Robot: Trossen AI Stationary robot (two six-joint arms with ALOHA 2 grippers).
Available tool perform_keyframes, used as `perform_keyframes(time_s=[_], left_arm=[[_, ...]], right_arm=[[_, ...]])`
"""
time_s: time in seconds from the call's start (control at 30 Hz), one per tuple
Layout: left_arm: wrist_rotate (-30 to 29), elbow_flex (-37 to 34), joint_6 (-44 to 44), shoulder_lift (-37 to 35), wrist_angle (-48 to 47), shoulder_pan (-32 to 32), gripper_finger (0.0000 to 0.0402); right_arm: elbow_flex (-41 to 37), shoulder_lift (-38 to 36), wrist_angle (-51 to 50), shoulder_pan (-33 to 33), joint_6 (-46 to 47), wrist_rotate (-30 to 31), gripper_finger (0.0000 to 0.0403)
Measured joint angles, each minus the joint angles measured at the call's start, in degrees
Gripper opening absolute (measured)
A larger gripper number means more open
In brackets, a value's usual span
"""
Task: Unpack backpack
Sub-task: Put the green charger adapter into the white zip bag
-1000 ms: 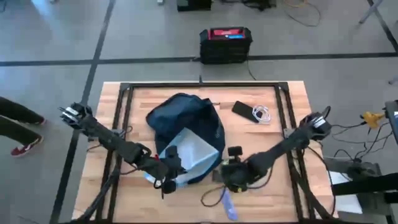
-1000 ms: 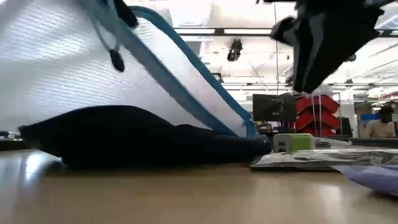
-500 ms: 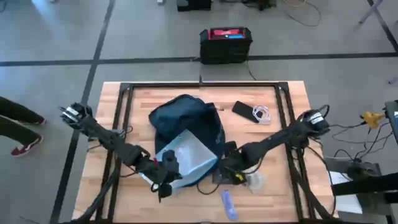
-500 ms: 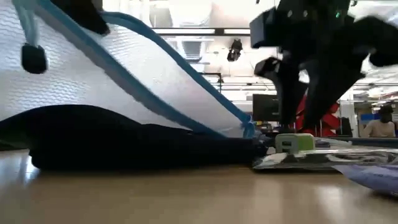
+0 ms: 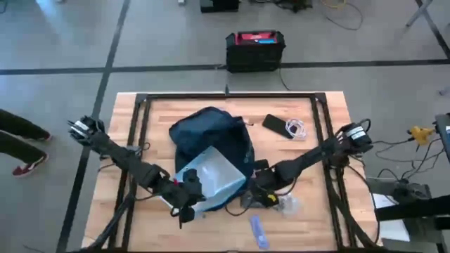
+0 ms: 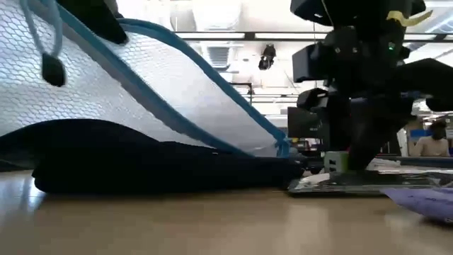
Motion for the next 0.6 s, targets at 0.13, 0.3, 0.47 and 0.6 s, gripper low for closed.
perform_keyframes(time_s=[0.13, 0.3, 0.47, 0.6], left_arm=[[-0.62, -0.02, 0.00, 0.00, 0.04, 0.02, 0.0000], [-1.00, -0.04, 0.05, 0.00, 0.71, 0.04, 0.0000], [-1.57, -0.04, 0.50, 0.00, 1.70, 0.04, 0.0000], [-2.40, -0.04, 0.55, 0.00, 3.58, 0.04, 0.0000]], right_arm=[[2.90, -0.02, 0.10, 1.34, 2.86, 0.16, 0.0121], [8.09, -0.04, 2.21, 5.04, 3.56, 2.83, 0.0121], [9.29, 0.32, 12.65, 6.85, 1.26, 7.47, 0.0121], [9.14, 3.87, 20.00, 6.24, -0.68, 11.38, 0.0127]])
